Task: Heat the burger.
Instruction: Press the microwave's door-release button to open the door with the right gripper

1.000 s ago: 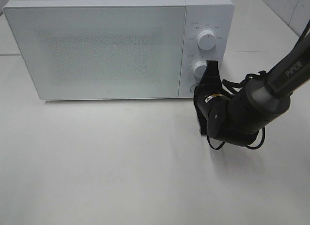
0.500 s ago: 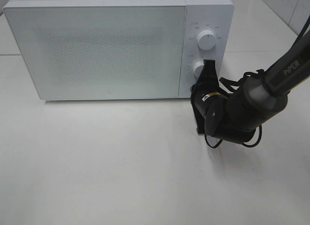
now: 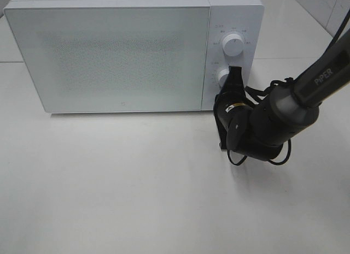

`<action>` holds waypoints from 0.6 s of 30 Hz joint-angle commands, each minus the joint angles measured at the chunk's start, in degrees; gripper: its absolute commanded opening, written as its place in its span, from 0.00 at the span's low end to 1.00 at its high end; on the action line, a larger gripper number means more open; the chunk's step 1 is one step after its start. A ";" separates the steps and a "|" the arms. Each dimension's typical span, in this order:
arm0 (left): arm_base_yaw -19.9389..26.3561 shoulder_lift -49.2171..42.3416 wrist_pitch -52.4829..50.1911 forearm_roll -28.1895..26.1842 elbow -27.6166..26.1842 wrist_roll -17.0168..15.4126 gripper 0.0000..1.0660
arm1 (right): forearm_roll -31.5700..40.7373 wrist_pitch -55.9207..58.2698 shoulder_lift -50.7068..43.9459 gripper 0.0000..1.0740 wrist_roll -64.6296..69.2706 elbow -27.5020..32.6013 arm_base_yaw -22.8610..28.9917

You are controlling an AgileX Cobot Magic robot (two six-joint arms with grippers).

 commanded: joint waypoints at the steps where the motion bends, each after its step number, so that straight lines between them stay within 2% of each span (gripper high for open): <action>1: 0.17 -0.86 -0.63 0.00 0.17 -0.29 0.94 | -1.72 -8.71 1.09 0.00 -0.74 -5.50 -0.97; 18: 0.17 -0.86 -0.63 0.00 0.17 -0.29 0.94 | -0.17 -7.10 1.26 0.00 -4.53 -6.65 -0.97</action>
